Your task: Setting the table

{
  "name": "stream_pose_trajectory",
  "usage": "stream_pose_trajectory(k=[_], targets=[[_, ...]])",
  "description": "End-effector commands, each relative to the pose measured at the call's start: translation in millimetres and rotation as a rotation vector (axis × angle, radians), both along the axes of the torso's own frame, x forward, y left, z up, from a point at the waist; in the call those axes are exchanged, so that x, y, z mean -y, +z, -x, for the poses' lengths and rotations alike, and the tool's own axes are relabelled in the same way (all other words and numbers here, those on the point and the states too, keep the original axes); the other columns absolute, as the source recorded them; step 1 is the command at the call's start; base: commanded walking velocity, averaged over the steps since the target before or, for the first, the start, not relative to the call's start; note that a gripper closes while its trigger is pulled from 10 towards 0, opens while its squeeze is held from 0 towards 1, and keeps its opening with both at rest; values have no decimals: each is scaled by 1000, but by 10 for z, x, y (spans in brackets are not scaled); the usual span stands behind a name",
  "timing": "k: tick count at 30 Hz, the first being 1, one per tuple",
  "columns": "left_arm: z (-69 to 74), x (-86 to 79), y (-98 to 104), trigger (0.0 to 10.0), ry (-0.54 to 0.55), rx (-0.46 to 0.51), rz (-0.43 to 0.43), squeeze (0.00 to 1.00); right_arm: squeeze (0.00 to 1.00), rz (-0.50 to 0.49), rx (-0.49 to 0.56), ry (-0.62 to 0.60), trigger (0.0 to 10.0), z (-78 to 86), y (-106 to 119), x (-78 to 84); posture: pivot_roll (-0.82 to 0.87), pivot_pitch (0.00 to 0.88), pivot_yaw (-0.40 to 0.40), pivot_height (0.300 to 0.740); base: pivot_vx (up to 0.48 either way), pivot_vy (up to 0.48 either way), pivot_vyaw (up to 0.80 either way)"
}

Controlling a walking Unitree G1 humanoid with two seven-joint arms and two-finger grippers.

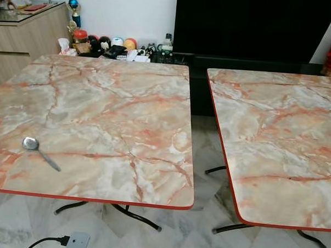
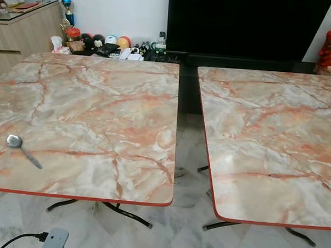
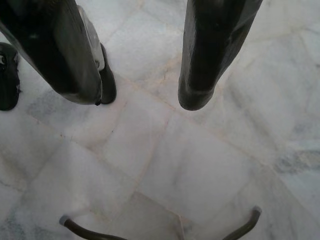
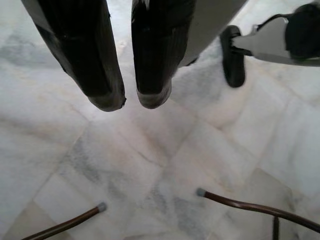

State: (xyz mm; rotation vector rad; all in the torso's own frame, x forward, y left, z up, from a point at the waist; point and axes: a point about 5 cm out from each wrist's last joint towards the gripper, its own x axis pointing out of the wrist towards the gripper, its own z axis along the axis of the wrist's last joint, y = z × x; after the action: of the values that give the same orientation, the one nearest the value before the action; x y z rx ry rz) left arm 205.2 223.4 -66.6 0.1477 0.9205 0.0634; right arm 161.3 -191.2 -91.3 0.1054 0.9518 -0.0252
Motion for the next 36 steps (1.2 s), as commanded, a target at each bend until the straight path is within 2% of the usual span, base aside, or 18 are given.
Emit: stream_pose_trajectory(k=[1, 2, 3, 15, 27, 28, 29, 36], targets=[[49, -2, -29, 10000, -18, -30, -2, 0, 165, -15, 1, -41, 10000, 38, -13, 11, -44, 0, 21, 740, 0, 0, 0], [49, -2, -29, 10000, -18, -30, -2, 0, 165, -15, 1, -41, 10000, 38, -13, 11, -44, 0, 21, 740, 0, 0, 0], [56, 3, -34, 10000, -24, -33, -3, 0, 1000, -6, 0, -47, 10000, 39, -12, 23, -44, 0, 20, 740, 0, 0, 0], [86, 27, -55, 10000, -42, -47, -6, 0, 1000, -1, 10, -51, 10000, 8, 5, 51, -44, 0, 15, 740, 0, 0, 0], [54, 57, -45, 10000, -42, -35, -3, 0, 1000, 3, 11, -28, 10000, -16, 13, 40, -40, 17, -1, 740, 0, 0, 0], [61, 54, -48, 10000, -40, -37, -5, 0, 388, 1, 7, -20, 10000, -12, 10, 32, -39, 23, -3, 740, 0, 0, 0], [65, 53, -50, 10000, -39, -38, -6, 0, 0, 1, 5, -14, 10000, -9, 8, 28, -38, 26, -3, 740, 0, 0, 0], [92, 37, -61, 10000, -25, -44, -7, 0, 0, 19, 2, -5, 10000, -25, 14, 38, -35, 51, -5, 740, 0, 0, 0]])
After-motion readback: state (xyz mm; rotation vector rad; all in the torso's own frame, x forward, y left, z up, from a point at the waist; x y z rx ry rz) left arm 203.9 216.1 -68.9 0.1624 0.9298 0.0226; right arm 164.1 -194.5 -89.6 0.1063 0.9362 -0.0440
